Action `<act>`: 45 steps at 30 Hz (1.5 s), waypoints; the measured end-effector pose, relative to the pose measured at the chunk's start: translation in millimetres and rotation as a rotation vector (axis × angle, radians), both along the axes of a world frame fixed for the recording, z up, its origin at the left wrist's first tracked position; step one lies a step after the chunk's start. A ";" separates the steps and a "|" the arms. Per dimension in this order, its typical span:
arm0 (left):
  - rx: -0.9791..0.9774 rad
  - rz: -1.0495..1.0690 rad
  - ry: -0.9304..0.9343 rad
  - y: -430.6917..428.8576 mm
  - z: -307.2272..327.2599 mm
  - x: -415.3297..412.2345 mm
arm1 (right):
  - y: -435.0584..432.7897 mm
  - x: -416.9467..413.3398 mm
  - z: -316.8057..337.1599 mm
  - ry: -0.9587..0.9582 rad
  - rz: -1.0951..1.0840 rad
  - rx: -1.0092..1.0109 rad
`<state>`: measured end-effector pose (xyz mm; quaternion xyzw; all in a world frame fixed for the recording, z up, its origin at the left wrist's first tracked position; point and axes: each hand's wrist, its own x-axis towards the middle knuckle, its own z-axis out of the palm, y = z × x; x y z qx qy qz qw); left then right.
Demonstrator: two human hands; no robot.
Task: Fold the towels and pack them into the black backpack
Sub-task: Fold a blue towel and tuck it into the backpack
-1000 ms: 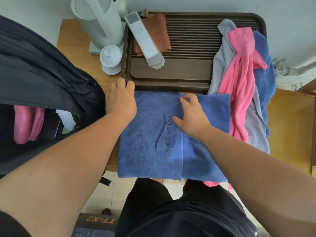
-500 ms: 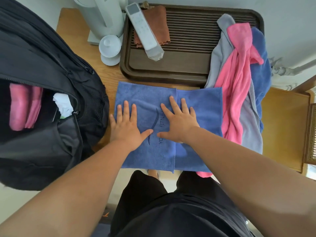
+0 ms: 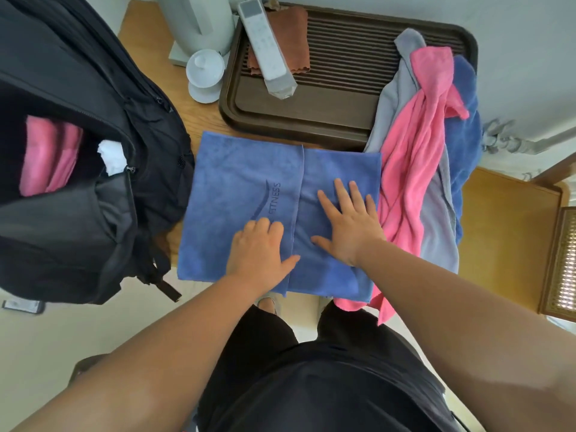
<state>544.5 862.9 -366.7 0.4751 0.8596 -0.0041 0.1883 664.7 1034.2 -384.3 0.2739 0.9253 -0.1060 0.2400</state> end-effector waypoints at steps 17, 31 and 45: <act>-0.102 0.166 0.000 -26.7 -4.5 47.4 | 10.2 -67.8 18.9 0.126 -0.043 -0.207; -0.162 0.314 -0.571 16.7 85.5 5.4 | 30.3 -49.5 75.1 0.720 -0.352 -0.577; -0.071 0.284 -0.617 66.0 21.5 109.1 | 79.1 26.5 32.7 0.425 -0.370 -0.561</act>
